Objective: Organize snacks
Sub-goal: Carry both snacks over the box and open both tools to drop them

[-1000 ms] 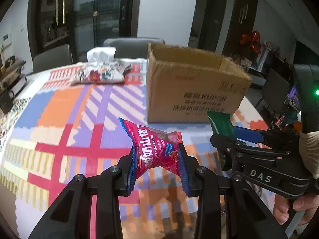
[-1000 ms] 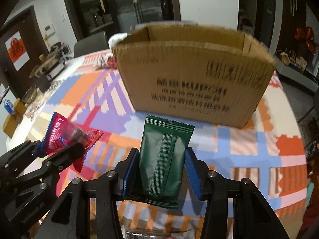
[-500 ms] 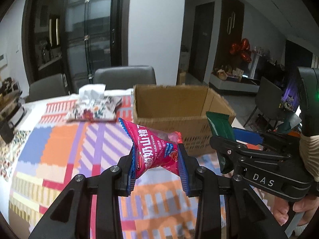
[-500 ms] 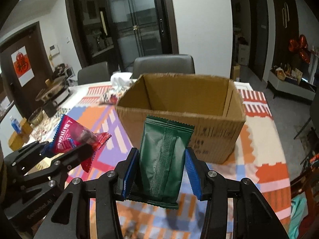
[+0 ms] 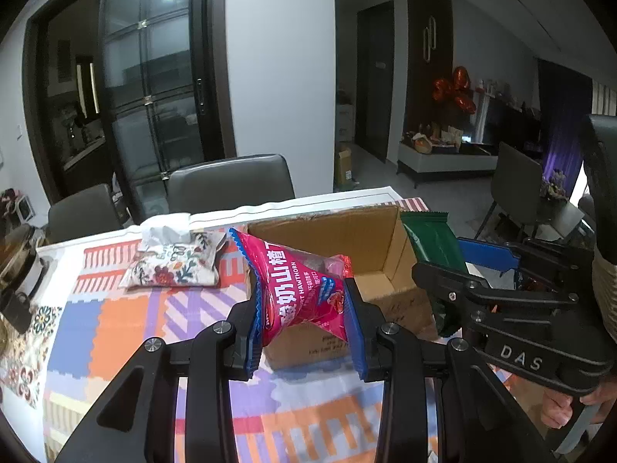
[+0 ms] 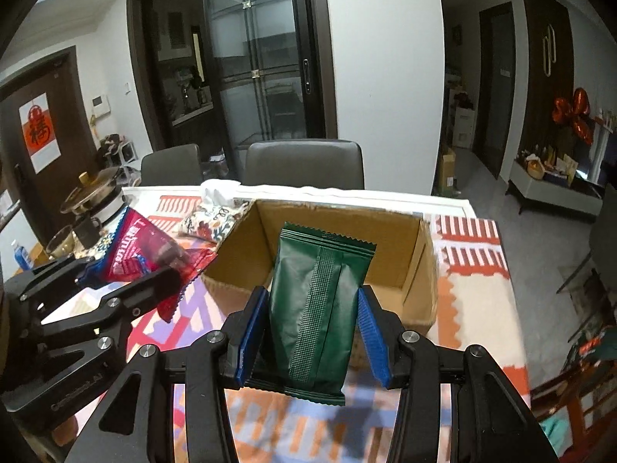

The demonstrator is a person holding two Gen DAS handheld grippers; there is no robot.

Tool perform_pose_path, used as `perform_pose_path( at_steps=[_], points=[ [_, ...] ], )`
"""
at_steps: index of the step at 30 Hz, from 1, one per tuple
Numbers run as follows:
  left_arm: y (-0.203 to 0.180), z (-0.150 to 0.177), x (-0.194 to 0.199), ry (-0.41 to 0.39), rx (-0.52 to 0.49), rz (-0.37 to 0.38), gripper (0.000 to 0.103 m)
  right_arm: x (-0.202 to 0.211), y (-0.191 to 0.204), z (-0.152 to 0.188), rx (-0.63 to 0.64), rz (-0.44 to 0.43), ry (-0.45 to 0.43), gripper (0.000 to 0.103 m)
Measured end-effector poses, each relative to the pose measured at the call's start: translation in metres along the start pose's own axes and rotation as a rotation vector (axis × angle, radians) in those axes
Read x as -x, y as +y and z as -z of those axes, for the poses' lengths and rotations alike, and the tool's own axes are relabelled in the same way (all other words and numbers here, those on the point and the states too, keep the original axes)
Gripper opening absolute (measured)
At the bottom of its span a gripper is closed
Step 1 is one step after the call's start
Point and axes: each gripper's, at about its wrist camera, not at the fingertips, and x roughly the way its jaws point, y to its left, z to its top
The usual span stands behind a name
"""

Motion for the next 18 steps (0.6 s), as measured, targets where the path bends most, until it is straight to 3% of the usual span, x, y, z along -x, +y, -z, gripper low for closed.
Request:
perform_pose_path(
  at_steps=[18],
  points=[
    [-0.005, -0.045, -0.062, 0.092, -0.015, 0.021, 0.036, -0.038, -0.028, -0.037, 0.009, 0.052, 0.072, 0.048]
  ],
)
